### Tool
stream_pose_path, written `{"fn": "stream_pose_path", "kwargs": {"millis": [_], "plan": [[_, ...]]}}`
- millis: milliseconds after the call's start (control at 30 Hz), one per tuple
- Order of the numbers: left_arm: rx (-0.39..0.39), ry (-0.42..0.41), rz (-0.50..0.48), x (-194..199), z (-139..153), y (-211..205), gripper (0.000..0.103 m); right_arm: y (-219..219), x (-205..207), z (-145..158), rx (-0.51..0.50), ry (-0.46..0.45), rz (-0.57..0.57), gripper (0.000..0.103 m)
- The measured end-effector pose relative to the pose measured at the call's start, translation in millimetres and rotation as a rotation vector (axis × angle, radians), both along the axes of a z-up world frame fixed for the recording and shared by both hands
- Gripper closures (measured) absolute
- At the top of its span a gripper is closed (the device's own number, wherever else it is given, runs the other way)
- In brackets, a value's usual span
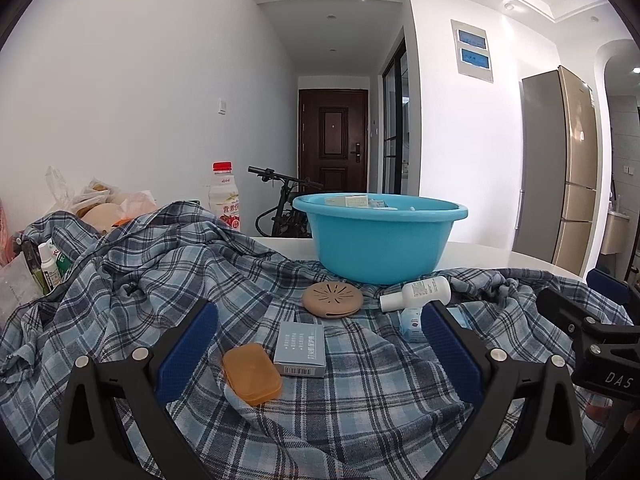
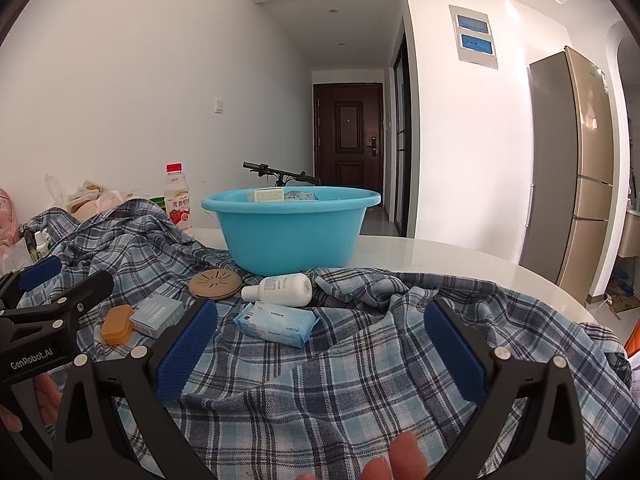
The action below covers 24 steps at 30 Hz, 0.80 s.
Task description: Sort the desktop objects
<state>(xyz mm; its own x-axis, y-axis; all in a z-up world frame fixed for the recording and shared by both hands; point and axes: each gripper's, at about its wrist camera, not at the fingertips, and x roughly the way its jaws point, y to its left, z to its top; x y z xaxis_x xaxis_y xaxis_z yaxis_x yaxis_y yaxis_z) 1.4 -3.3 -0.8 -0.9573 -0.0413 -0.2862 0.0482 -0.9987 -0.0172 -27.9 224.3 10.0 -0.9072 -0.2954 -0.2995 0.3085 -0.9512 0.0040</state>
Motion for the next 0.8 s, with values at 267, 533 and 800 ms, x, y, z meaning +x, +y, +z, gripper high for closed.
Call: {"fn": "stream_pose_path", "kwargs": {"millis": [267, 533, 800], "plan": [[0.001, -0.001, -0.004, 0.0, -0.3, 1.8, 0.000, 2.2, -0.4, -0.5, 0.002, -0.003, -0.019, 0.000], [0.001, -0.002, -0.020, -0.4, 0.1, 4.0, 0.000, 0.1, -2.0, -0.9, 0.005, -0.016, -0.009, 0.000], [-0.001, -0.001, -0.019, -0.3, 0.4, 4.1, 0.000, 2.6, -0.5, -0.6, 0.001, -0.007, -0.040, 0.000]]}}
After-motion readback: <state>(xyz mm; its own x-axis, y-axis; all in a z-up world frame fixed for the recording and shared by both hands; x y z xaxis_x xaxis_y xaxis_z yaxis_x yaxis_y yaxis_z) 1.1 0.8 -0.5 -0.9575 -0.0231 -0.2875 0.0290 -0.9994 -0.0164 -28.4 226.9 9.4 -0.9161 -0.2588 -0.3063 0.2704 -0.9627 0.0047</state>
